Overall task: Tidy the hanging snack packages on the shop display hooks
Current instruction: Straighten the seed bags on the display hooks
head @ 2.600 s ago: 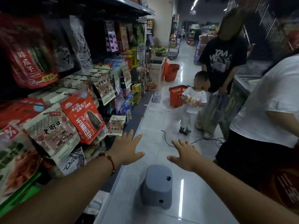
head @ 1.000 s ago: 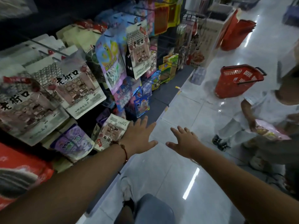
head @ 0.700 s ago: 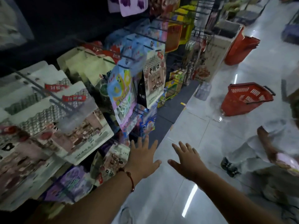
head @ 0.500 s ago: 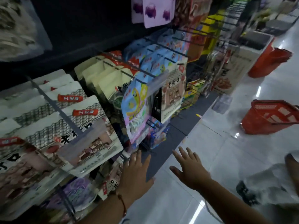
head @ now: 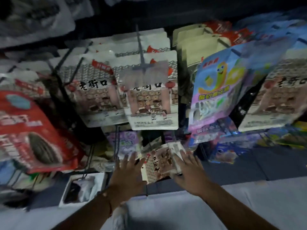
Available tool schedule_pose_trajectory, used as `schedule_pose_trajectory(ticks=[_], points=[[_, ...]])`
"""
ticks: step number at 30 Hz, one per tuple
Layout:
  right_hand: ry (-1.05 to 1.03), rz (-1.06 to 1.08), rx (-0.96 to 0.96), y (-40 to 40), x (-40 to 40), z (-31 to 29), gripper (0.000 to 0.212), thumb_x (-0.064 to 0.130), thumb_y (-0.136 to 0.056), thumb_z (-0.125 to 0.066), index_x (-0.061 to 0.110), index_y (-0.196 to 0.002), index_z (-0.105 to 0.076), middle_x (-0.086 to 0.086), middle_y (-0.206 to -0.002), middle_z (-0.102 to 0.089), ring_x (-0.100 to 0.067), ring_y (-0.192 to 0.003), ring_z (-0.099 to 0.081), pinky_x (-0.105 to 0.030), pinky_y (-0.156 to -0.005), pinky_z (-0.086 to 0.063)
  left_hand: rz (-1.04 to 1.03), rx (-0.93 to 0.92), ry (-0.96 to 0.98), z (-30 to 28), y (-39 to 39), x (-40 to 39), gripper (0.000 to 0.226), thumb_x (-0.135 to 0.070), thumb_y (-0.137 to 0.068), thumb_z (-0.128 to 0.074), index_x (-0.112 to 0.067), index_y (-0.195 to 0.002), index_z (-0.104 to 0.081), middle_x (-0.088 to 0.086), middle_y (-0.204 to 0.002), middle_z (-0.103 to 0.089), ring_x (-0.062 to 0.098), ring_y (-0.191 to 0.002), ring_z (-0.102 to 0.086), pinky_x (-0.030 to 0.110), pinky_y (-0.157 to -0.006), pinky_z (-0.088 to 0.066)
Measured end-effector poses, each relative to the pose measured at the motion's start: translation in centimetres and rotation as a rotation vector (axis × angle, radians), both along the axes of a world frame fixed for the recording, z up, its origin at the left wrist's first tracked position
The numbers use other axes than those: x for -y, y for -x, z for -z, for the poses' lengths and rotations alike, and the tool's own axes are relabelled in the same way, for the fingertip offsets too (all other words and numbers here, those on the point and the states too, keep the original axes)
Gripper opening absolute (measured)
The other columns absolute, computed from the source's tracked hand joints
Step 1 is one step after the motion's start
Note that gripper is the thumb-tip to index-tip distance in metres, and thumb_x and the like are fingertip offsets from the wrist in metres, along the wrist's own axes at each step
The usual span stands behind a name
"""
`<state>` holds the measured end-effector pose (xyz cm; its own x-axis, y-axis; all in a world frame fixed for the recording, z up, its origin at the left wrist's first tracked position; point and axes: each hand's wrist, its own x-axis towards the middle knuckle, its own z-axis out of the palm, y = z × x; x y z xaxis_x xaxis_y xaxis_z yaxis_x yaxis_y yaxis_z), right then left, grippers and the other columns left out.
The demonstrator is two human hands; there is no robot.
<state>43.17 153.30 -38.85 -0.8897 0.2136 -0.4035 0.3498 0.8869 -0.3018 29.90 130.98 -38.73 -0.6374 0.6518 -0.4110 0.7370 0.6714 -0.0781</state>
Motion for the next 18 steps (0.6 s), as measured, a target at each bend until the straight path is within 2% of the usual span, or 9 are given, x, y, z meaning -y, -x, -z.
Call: schedule_pose_trajectory(ticks=[2, 4, 6, 9, 14, 18], points=[[0.013, -0.043, -0.029, 1.7, 1.4, 1.2, 0.099, 0.077, -0.071, -0.007, 0.033, -0.159, 0.001, 0.002, -0.165, 0.017, -0.030, -0.153, 0.011, -0.045, -0.121, 0.005, -0.024, -0.004, -0.006, 2.0, 0.8, 2.4, 0.085, -0.071, -0.066, -0.038, -0.021, -0.130, -0.064, 0.021, -0.134, -0.062, 0.048, -0.108, -0.066, 0.066, -0.077, -0.054], [0.030, -0.076, -0.054, 3.6, 2.7, 2.5, 0.090, 0.075, -0.082, -0.021, 0.033, -0.159, 0.001, 0.000, -0.167, 0.012, -0.028, -0.153, 0.013, -0.044, -0.121, 0.007, -0.056, -0.019, 0.005, 3.3, 1.5, 4.2, 0.084, -0.071, -0.065, -0.039, -0.020, -0.124, -0.070, 0.021, -0.132, -0.063, 0.047, -0.106, -0.067, 0.066, -0.075, -0.054], [0.021, -0.111, -0.086, 5.6, 3.9, 3.8, 0.082, 0.065, -0.094, -0.036, 0.033, -0.159, 0.003, -0.002, -0.167, 0.011, -0.028, -0.152, 0.015, -0.044, -0.122, 0.009, -0.058, -0.052, -0.024, 5.3, 2.6, 5.9, 0.085, -0.071, -0.066, -0.041, -0.022, -0.132, -0.062, 0.020, -0.135, -0.061, 0.047, -0.110, -0.066, 0.066, -0.079, -0.053], [-0.024, -0.134, -0.103, 8.5, 5.2, 6.1, 0.080, 0.060, -0.098, -0.038, 0.030, -0.159, 0.003, -0.002, -0.167, 0.013, -0.028, -0.152, 0.017, -0.046, -0.123, 0.009, -0.025, -0.092, -0.074, 8.2, 4.3, 7.6, 0.087, -0.071, -0.069, -0.042, -0.025, -0.142, -0.043, 0.020, -0.142, -0.055, 0.046, -0.117, -0.062, 0.065, -0.084, -0.053], [-0.109, -0.103, -0.195, 12.4, 4.7, 11.9, 0.081, 0.062, -0.097, -0.037, 0.032, -0.159, 0.006, -0.001, -0.166, 0.016, -0.027, -0.151, 0.021, -0.046, -0.121, 0.014, 0.212, -0.227, -0.243, 14.8, 6.6, 8.3, 0.079, -0.071, -0.076, -0.046, -0.029, -0.144, -0.046, 0.016, -0.153, -0.044, 0.040, -0.123, -0.059, 0.059, -0.090, -0.052], [-0.202, -0.029, -0.228, 13.9, 3.8, 15.3, 0.077, 0.062, -0.098, -0.034, 0.032, -0.159, 0.002, -0.001, -0.167, 0.011, -0.029, -0.152, 0.018, -0.048, -0.121, 0.014, 0.331, -0.284, -0.365, 19.9, 7.0, 7.6, 0.080, -0.072, -0.085, -0.045, -0.028, -0.151, -0.040, 0.017, -0.154, -0.043, 0.040, -0.129, -0.055, 0.059, -0.093, -0.052]])
